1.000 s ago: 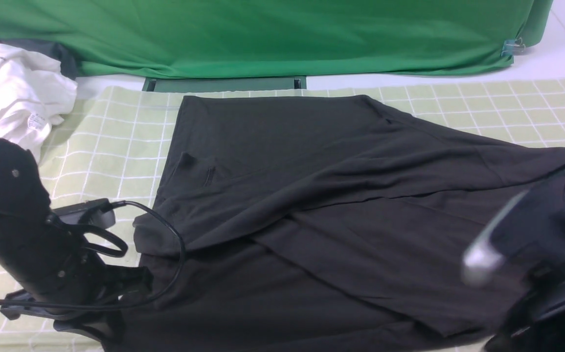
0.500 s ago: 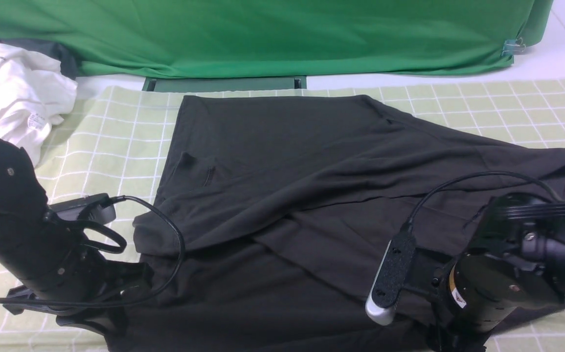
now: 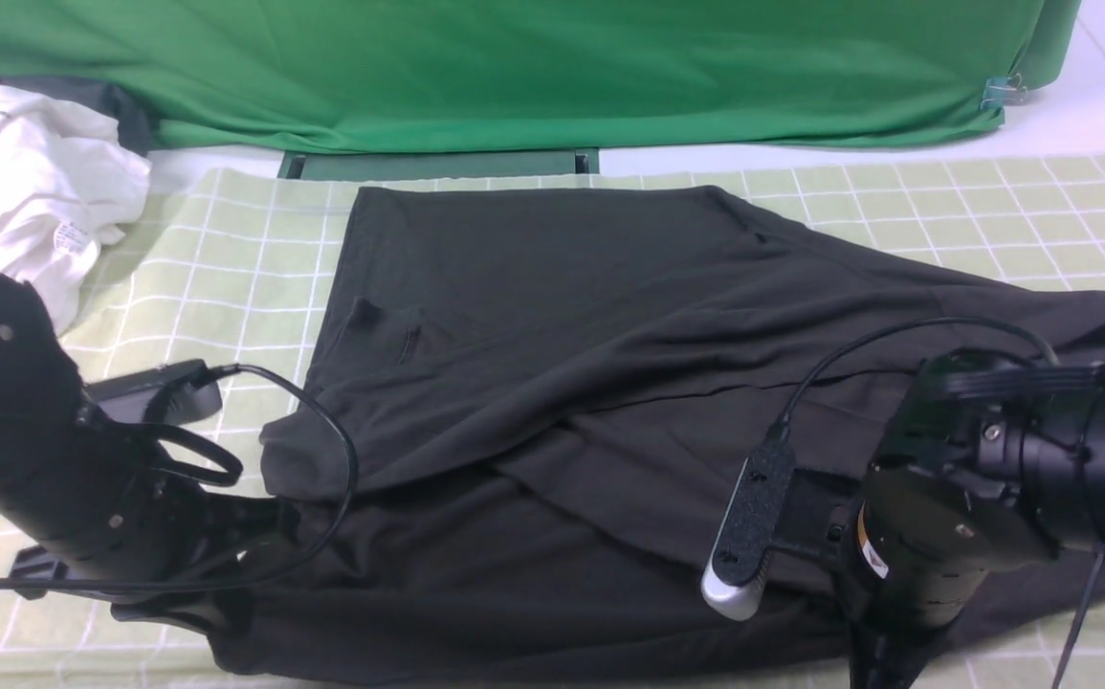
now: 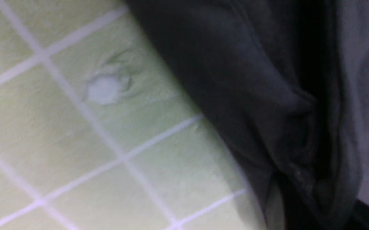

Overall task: Fold a long-sleeved shirt over a green coffee tablecloth.
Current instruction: 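Fold the black garment in half by bringing its near edge over to the far edge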

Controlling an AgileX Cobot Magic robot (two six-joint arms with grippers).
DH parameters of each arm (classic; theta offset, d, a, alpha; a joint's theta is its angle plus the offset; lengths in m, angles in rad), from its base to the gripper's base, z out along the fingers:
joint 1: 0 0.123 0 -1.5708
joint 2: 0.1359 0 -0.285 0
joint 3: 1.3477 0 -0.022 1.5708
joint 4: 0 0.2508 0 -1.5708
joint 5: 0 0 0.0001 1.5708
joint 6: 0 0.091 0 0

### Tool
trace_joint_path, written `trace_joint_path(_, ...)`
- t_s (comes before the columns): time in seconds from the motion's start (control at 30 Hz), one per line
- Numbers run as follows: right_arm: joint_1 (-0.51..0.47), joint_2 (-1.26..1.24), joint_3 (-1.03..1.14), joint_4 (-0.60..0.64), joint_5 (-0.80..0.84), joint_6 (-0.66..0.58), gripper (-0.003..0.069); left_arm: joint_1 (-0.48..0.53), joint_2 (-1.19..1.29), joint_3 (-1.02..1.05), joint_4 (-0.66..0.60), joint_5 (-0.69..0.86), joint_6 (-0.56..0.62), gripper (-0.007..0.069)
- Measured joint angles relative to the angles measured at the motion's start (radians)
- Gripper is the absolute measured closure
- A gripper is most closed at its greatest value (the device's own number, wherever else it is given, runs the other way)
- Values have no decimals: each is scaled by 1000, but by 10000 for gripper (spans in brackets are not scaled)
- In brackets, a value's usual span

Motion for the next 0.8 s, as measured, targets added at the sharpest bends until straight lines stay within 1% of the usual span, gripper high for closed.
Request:
trace_joint_path(0.07, 1, -30, 7, 53, 37, -15, 621, 0, -54, 7, -2, 35, 6, 609)
trace_joint_path(0.1, 1, -33, 7, 57, 37, -15, 621, 0, -58, 9, -2, 37, 6, 609)
trace_joint_path(0.2, 14, -84, 75, 140, 39, -16, 621, 0, -125, 65, -19, 64, 6, 609)
trace_joint_path(0.33, 33, -130, 154, 173, 36, 0, 621, 0, -188, 148, -27, 81, 7, 609)
trace_joint_path(0.47, 39, -191, 183, 173, 38, 25, 621, 0, -244, 195, -39, 92, 7, 609)
trace_joint_path(0.6, 39, -222, 157, 119, 47, 65, 621, 0, -253, 169, -41, 94, -12, 609)
trace_joint_path(0.67, 9, -218, 107, 93, 55, 72, 624, 0, -236, 103, -42, 90, -18, 609)
trace_joint_path(0.8, -83, -180, 31, 87, 41, 59, 629, 0, -173, -1, -51, 70, -25, 609)
